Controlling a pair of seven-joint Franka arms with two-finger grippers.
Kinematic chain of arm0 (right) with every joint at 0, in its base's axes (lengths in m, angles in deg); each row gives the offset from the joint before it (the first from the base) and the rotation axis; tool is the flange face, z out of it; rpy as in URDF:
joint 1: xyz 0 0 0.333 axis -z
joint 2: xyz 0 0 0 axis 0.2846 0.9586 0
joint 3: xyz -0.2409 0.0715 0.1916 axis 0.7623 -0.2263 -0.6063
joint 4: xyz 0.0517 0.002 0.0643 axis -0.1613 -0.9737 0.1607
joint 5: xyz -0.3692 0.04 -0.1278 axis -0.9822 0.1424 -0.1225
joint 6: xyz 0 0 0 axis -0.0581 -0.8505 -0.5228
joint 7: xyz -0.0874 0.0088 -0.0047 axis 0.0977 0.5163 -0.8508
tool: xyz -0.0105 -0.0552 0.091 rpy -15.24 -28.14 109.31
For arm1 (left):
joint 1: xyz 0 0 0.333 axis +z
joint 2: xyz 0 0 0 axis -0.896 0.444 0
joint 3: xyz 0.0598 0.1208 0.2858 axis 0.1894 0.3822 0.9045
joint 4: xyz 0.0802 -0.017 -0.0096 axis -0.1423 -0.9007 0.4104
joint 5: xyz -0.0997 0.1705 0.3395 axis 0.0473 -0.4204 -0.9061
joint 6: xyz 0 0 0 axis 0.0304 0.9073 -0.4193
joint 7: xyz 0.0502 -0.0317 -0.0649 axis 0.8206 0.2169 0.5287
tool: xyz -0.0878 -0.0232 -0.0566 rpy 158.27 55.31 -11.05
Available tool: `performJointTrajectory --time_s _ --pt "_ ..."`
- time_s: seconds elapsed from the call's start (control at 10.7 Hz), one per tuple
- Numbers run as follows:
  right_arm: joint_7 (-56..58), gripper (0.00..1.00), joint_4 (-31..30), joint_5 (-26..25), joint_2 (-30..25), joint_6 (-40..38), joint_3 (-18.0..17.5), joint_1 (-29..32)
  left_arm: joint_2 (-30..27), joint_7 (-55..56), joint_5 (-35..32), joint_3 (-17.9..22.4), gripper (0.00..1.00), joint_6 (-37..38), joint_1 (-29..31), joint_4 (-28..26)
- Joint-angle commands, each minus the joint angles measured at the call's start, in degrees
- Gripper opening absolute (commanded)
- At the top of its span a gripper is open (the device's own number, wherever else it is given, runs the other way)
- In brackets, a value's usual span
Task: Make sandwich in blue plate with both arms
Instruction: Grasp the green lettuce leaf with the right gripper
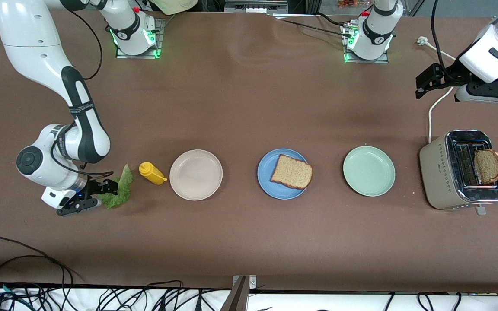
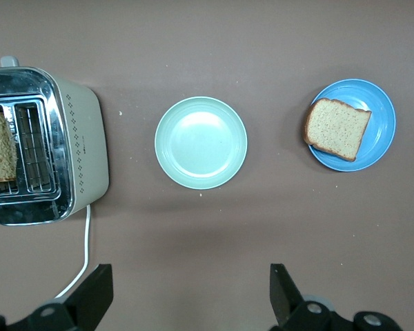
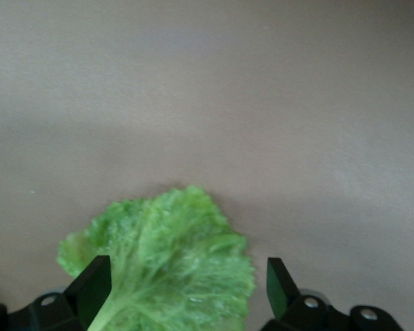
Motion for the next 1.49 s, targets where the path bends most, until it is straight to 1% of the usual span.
performJointTrajectory --time_s 0.0,0.28,0.37,0.65,0.75,0.93,1.03,1.4 --pt "0.78 1.0 0.57 3.22 1.03 0.9 0.15 -1.49 0.02 -0.35 1.04 -0.19 1.0 0.99 0.64 0.57" --pt "1.48 1.0 0.4 3.23 2.44 3.71 0.15 -1.93 0.02 0.09 1.12 -0.27 1.0 0.99 0.29 0.66" --pt "1.75 0.89 0.4 2.71 2.53 3.71 0.15 -1.84 0.11 0.09 1.12 -0.27 1.0 0.99 0.29 0.66" --pt "2.8 0.16 0.4 2.52 2.53 3.54 0.15 -1.84 0.11 -0.17 1.12 -0.28 1.0 0.99 0.55 0.66" --pt "2.54 0.0 0.48 2.61 2.44 3.45 0.15 -1.84 0.11 -0.18 1.12 -0.19 1.0 0.99 0.55 0.66" --pt "2.8 0.0 0.4 2.44 1.83 2.4 0.15 -1.84 0.11 -0.26 1.12 -0.1 1.0 0.99 0.64 0.66" --pt "2.72 0.0 0.4 2.44 0.61 0.48 0.15 -1.93 0.02 -0.26 1.12 -0.1 1.0 0.99 0.64 0.66" --pt "2.89 0.0 0.13 2.35 -6.5 -10.23 0.06 -1.93 0.11 -0.35 1.12 -0.1 1.0 0.99 0.64 0.66"
